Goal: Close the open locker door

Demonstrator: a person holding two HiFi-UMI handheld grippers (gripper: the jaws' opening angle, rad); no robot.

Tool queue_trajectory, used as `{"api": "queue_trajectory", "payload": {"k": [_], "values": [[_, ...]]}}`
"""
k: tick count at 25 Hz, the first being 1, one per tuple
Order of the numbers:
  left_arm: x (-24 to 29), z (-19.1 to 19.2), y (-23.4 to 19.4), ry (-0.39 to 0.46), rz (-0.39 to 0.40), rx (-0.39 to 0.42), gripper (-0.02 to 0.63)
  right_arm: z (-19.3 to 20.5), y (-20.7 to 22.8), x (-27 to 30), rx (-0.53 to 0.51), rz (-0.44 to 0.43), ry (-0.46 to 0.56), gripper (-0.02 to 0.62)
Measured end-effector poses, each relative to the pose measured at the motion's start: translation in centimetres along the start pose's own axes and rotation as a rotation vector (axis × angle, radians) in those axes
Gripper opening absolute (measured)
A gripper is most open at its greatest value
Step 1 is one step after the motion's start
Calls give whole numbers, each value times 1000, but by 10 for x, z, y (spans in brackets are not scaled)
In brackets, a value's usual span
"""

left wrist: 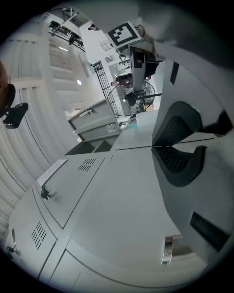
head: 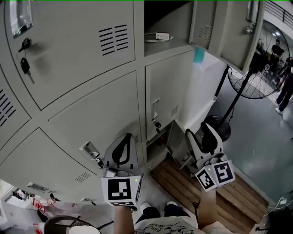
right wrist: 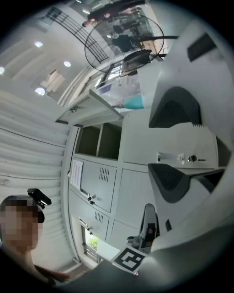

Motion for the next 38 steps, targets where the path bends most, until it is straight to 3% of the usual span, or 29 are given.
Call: {"api": "queue_trajectory", "payload": {"k": [6, 19, 22, 24, 31, 33, 36, 38], "values": [[25, -3, 38, 11, 51, -2, 3, -29, 61, -17, -57, 85, 37, 244], [66, -27, 94, 31, -30, 22, 3, -116, 158, 9, -131, 71, 197, 244], [74, -32, 105, 36, -53, 37, 3, -129, 169, 21, -134, 52, 227, 244], [77, -35, 112, 37, -62, 48, 3, -135, 173, 27, -135, 33, 239, 206], [78, -44, 124, 44, -105, 67, 3, -147, 176, 40, -142, -41, 272, 206], [76, -46, 124, 45, -119, 72, 3, -150, 176, 43, -146, -50, 284, 159], [71, -48, 124, 48, -142, 78, 3, -153, 175, 45, -142, -65, 291, 155], [67, -50, 122, 49, -160, 82, 3, -154, 175, 46, -138, -65, 297, 116]]}}
Point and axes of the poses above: the fingertips, and each gripper's own axes: x forward along the fingers, y to its right, z out of its underside, the point moved 3 cm from there along -x, backward along the fingers, and after that the axes turned 4 degrees about -x, right-handed, at the moved point
